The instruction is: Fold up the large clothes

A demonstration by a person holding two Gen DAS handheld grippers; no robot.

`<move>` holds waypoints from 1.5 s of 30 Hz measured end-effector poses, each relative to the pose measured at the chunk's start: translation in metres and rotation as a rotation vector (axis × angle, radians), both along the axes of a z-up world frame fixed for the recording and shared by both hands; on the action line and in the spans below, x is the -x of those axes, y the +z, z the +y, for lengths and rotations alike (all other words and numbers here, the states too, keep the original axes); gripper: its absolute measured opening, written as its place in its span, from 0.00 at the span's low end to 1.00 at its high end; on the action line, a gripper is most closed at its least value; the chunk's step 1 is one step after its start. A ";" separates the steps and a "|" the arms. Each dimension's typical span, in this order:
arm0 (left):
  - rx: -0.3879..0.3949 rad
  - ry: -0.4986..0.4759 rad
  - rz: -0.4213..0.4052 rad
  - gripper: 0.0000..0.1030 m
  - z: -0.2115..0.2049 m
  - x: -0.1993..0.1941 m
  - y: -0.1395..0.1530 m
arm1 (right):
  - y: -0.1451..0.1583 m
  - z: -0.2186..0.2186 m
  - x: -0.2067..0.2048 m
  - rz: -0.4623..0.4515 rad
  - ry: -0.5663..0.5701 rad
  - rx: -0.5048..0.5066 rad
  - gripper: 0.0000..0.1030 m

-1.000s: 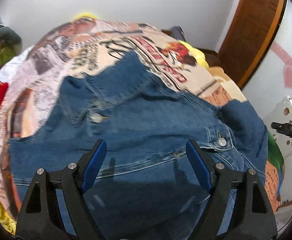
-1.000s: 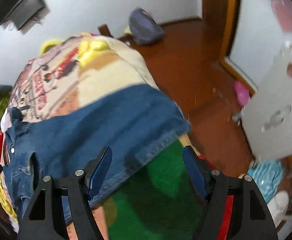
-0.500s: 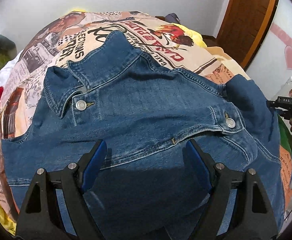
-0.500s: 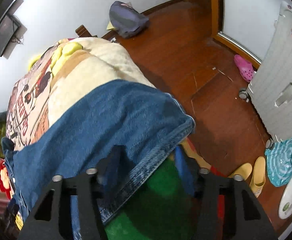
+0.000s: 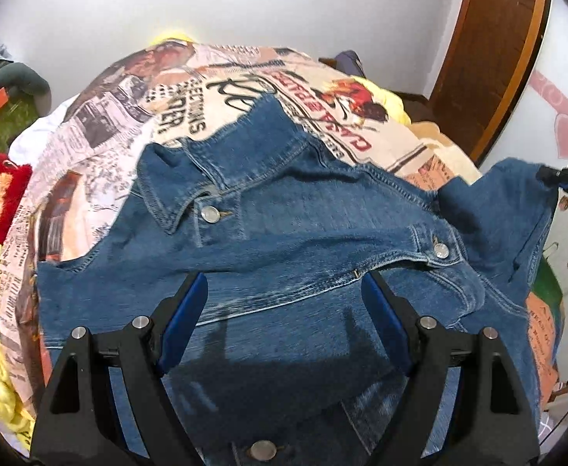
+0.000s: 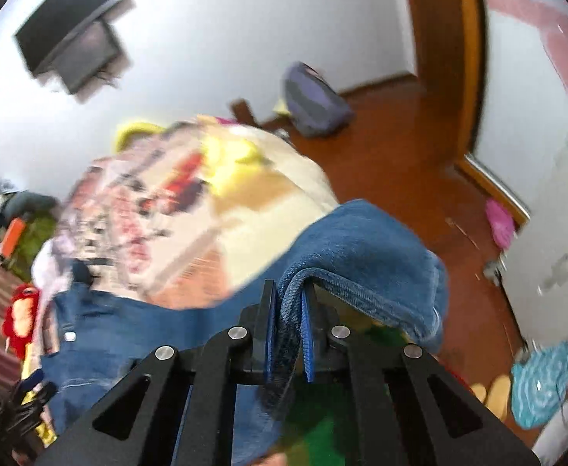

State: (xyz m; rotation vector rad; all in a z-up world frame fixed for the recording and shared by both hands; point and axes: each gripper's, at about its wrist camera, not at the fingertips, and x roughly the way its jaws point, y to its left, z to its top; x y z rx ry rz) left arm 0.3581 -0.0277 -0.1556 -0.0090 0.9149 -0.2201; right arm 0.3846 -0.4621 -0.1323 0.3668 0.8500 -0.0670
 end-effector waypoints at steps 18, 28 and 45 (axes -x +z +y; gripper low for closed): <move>0.034 0.125 -0.074 0.79 0.082 0.056 0.033 | 0.041 0.276 0.016 -0.037 0.550 -0.069 0.09; 0.042 0.154 -0.027 0.79 0.103 0.081 0.019 | -0.057 0.327 0.053 0.181 0.650 0.012 0.09; 0.043 -0.005 -0.010 0.79 0.028 0.064 0.028 | -0.025 0.247 0.105 0.143 0.642 0.084 0.09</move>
